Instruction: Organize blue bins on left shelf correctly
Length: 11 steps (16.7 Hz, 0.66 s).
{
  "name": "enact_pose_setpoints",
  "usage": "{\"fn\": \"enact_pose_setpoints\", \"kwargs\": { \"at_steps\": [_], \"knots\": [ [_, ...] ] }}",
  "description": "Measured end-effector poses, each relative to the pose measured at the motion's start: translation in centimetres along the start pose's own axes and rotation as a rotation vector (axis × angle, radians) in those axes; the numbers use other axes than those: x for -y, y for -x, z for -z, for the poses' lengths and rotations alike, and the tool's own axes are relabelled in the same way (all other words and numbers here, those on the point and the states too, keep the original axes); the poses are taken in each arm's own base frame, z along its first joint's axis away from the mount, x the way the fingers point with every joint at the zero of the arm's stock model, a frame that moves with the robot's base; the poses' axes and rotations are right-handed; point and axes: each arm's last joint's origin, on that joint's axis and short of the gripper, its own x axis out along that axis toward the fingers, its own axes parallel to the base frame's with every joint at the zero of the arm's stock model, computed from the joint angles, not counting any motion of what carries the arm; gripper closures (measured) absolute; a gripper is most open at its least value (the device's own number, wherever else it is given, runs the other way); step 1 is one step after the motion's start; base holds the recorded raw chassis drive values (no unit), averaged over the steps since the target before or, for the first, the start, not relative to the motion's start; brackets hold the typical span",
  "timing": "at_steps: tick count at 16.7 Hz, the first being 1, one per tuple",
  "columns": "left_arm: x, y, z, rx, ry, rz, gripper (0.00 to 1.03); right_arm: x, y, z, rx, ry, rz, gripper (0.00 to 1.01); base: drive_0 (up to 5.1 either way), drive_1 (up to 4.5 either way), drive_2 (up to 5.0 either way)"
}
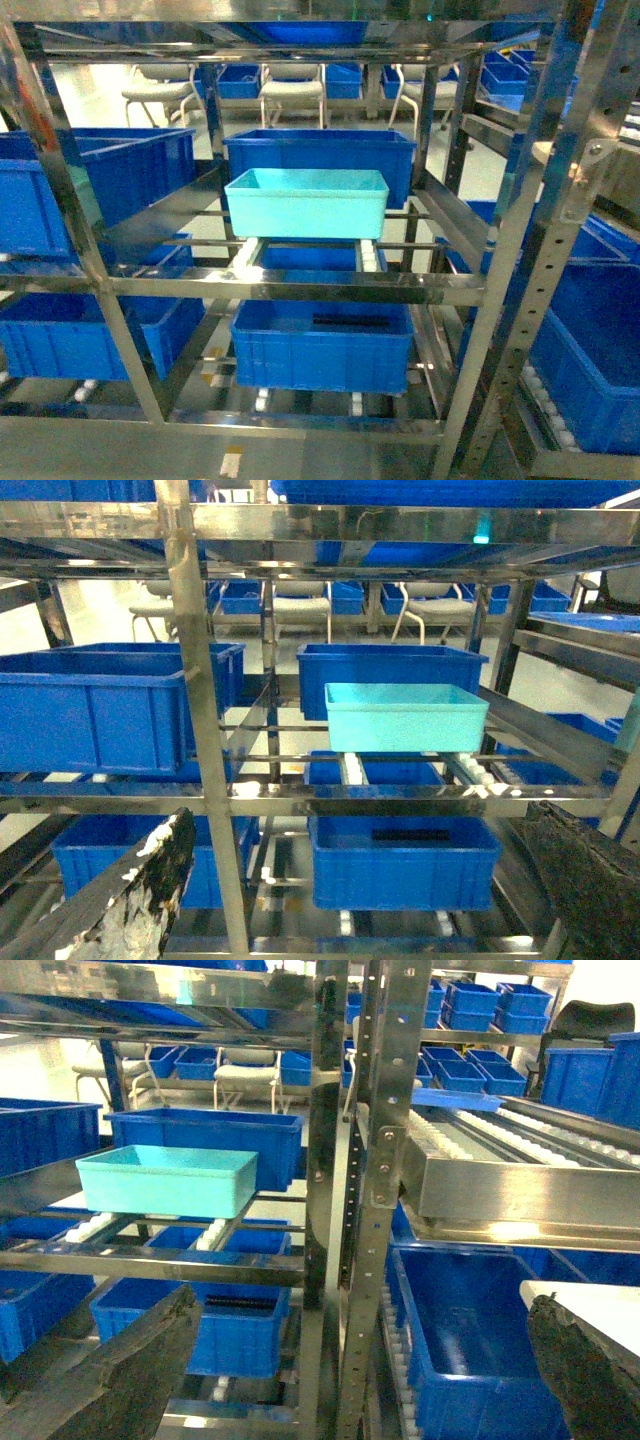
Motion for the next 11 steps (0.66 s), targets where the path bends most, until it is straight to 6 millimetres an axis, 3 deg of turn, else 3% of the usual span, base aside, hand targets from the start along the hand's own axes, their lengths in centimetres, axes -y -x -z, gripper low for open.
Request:
{"fn": "enact_pose_setpoints", "kwargs": {
  "at_steps": [7, 11],
  "knots": [
    [0.00, 0.00, -0.04, 0.005, 0.000, 0.000, 0.05, 0.00, 0.00, -0.04, 0.004, 0.000, 0.000, 0.03, 4.6, -3.93, -0.4],
    [0.00, 0.00, -0.04, 0.004, 0.000, 0.000, 0.05, 0.00, 0.00, -0.04, 0.005, 0.000, 0.001, 0.03, 0.0, 0.00, 0.0]
  ]
}}
